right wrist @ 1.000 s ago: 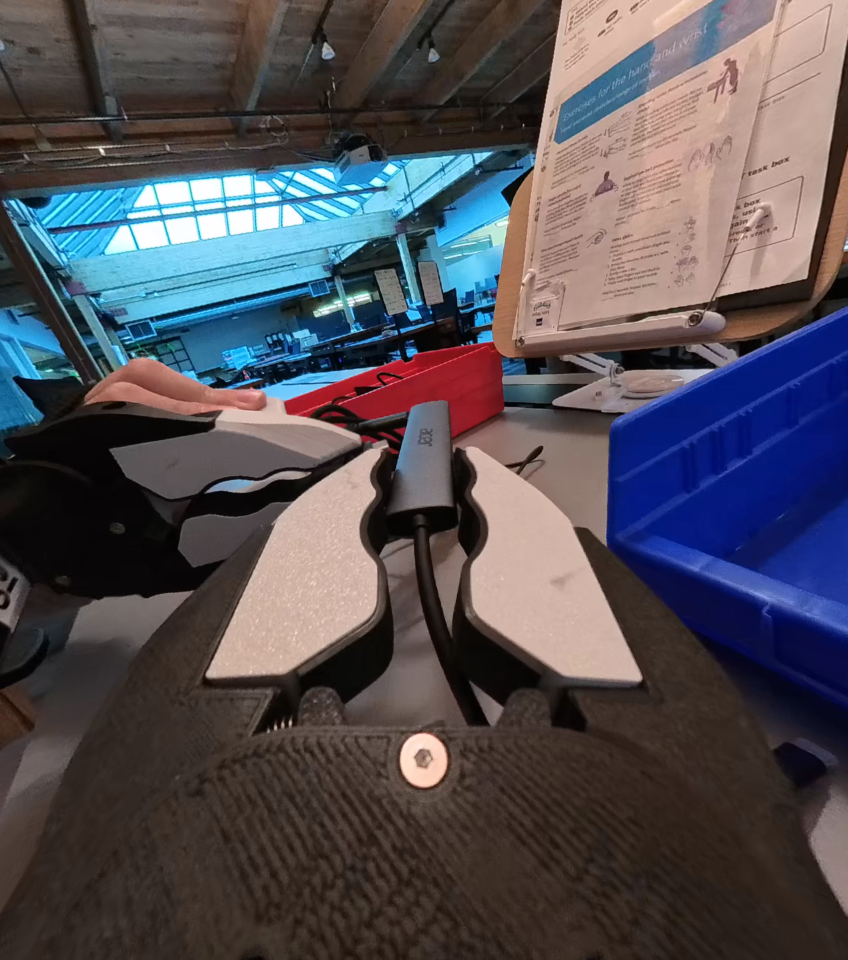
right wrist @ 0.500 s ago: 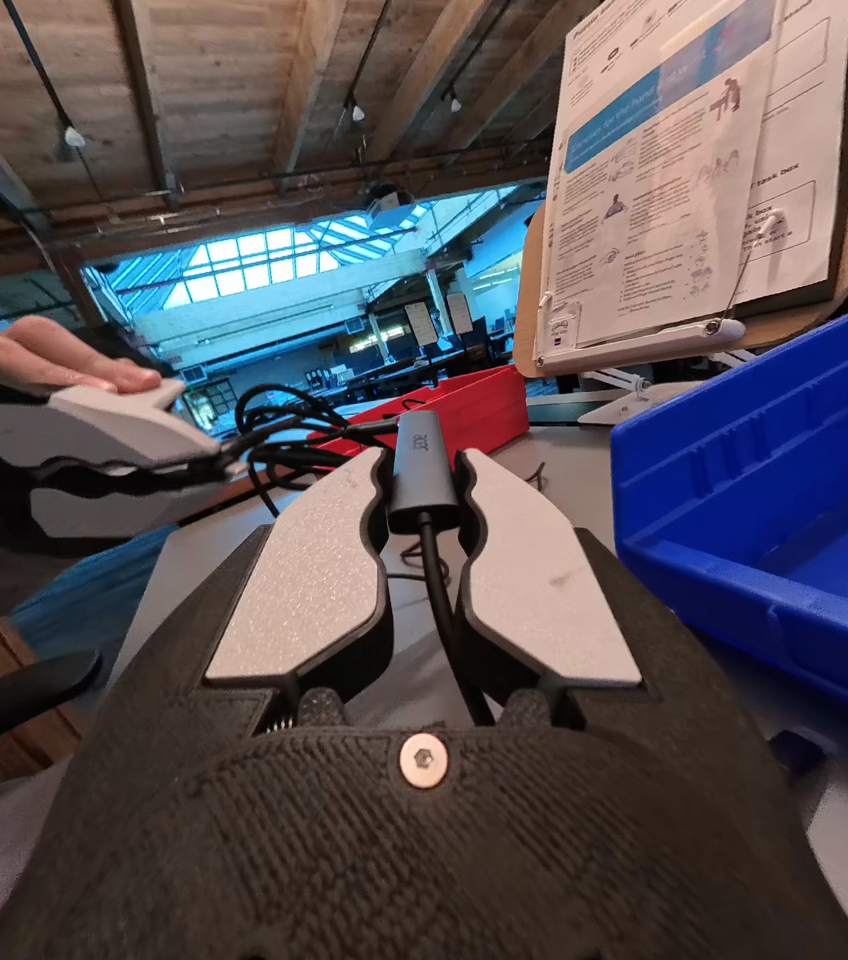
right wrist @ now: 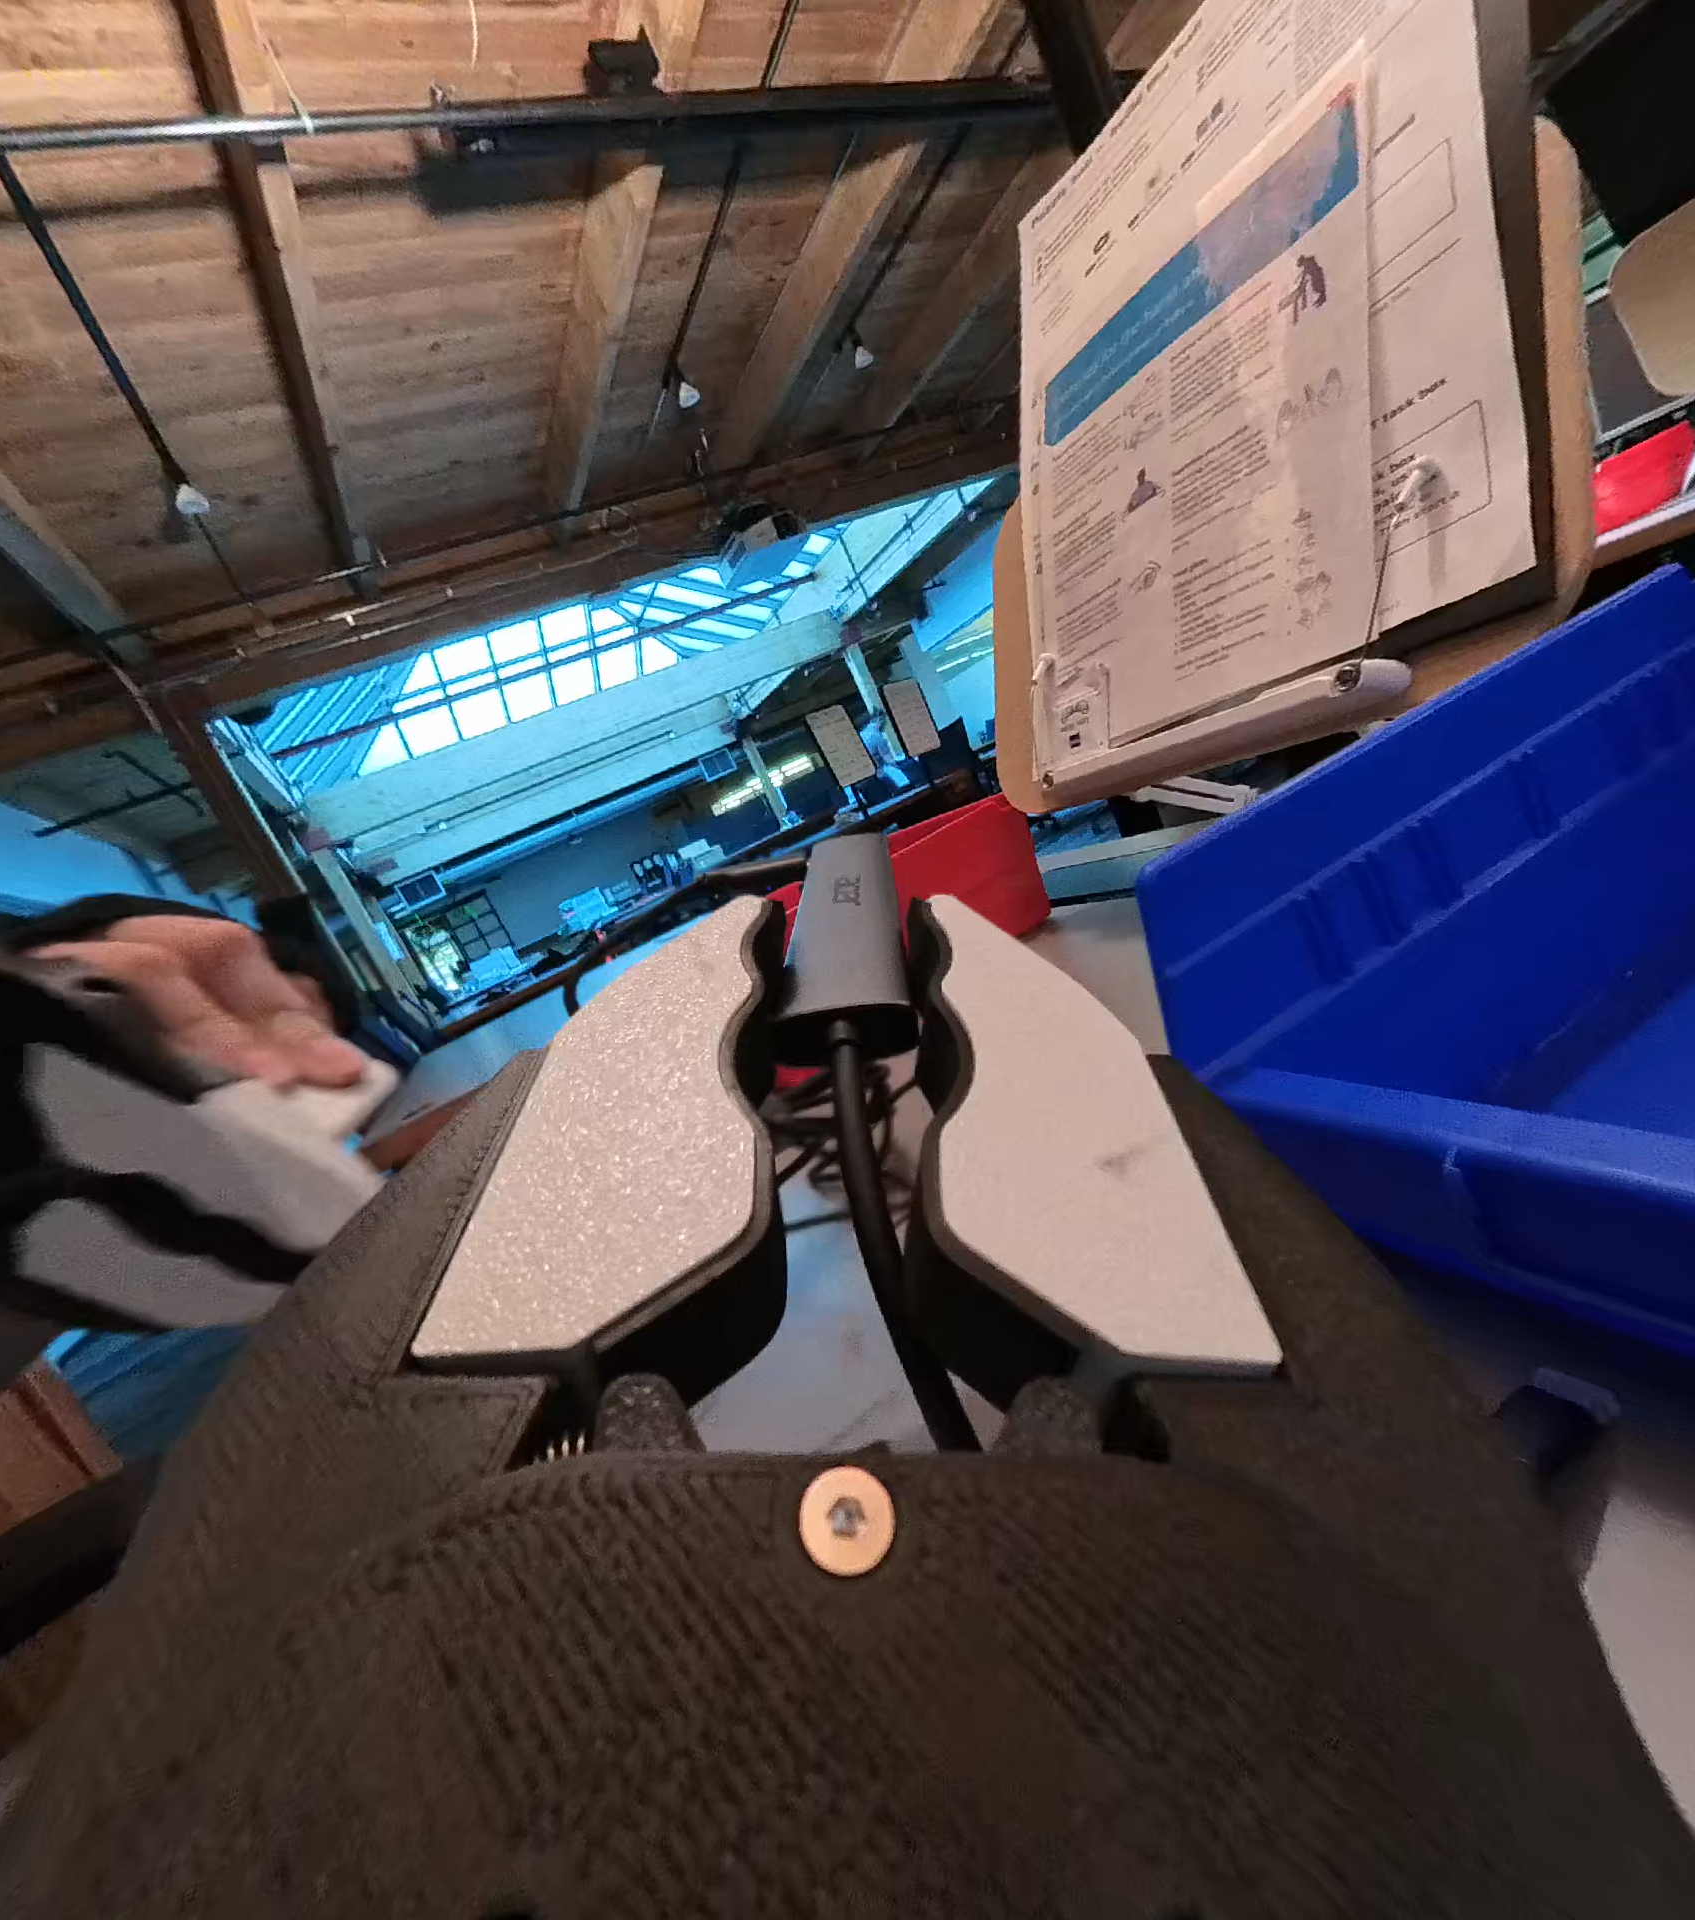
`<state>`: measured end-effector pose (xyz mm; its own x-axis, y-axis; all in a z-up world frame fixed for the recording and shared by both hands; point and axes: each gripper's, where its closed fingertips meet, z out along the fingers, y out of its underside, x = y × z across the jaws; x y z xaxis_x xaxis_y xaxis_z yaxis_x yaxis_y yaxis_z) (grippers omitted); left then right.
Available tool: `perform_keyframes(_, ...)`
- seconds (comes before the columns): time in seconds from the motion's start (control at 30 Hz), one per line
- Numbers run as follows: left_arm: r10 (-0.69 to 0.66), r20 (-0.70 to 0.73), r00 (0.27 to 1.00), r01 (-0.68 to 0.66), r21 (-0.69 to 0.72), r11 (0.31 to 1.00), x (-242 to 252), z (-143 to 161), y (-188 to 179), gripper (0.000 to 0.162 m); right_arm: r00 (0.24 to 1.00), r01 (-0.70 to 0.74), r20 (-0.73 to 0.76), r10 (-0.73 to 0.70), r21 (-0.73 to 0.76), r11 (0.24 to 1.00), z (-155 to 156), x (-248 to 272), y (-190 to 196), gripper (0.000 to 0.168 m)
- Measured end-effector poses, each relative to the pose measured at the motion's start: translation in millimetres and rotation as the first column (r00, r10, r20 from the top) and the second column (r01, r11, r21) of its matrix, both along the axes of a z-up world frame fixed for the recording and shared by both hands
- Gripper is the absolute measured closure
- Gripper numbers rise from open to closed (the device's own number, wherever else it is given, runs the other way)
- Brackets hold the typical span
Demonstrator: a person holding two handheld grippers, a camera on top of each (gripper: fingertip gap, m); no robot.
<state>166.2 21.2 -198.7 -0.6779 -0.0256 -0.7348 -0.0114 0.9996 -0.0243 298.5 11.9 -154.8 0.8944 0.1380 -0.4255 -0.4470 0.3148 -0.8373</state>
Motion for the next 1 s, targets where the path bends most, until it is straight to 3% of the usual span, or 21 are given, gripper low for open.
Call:
perform_keyframes(0.03, -0.029, 0.032, 0.999, 0.029, -0.021, 0.999, 0, 7, -15, 0.155, 1.000, 0.002, 0.011, -0.002, -0.006, 1.000, 0, -1, 1, 0.144)
perform_keyframes(0.1, -0.039, 0.159, 0.986, 0.039, -0.001, 0.999, 13, 26, -27, 0.155, 0.999, -0.011, 0.039, 0.012, -0.019, 1.000, 0, -6, 3, 0.144)
perform_keyframes(0.17, -0.059, 0.323, 0.945, 0.024, 0.114, 0.993, 35, 45, -20, 0.155, 0.998, -0.014, 0.056, 0.016, -0.033, 0.999, -1, -9, 5, 0.144)
perform_keyframes(0.27, -0.098, 0.443, 0.891, 0.021, 0.177, 0.984, 62, 50, -13, 0.155, 0.999, -0.024, 0.043, 0.025, -0.032, 0.999, -1, -10, 6, 0.144)
perform_keyframes(0.5, -0.085, 0.475, 0.876, -0.036, 0.239, 0.970, 91, 27, 2, 0.155, 0.994, -0.022, 0.106, 0.029, -0.070, 0.997, -2, -18, 10, 0.144)
perform_keyframes(0.7, -0.134, 0.505, 0.852, -0.039, 0.318, 0.947, 91, 32, 8, 0.154, 0.993, -0.032, 0.111, 0.041, -0.079, 0.996, -3, -20, 12, 0.145)
perform_keyframes(1.0, -0.130, 0.520, 0.844, -0.055, 0.325, 0.944, 90, 37, 13, 0.155, 0.988, -0.031, 0.149, 0.047, -0.112, 0.993, -5, -25, 16, 0.144)
